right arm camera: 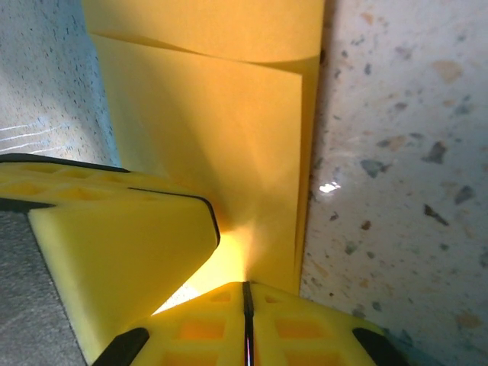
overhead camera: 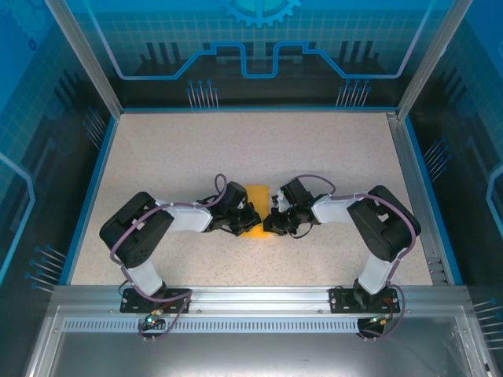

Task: Fold a paper plane with a square sheet of paper (pick it up from the middle)
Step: Fold the triangle a second time at the center of the table.

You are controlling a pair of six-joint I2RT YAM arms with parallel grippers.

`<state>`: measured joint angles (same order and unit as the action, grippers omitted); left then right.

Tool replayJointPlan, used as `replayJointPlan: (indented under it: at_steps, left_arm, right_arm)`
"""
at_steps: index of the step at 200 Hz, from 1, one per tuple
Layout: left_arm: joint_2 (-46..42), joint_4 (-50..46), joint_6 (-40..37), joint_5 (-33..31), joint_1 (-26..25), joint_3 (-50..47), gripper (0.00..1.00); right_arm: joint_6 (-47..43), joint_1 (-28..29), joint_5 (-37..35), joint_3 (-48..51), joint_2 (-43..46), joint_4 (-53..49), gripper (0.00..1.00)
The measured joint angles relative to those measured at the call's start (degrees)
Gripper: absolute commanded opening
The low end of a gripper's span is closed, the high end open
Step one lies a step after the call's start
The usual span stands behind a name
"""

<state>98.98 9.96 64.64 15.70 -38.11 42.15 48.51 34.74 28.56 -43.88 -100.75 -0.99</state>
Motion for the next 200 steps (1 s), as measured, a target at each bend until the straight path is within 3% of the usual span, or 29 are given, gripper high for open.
replayJointPlan:
  at_steps: [200]
  left_arm:
    - [-1.4,1.8,0.3,-10.6,-3.2,-2.1,0.0]
  right_arm:
    - [0.1,0.0,-0.1,0.5,0.3,0.5,0.11]
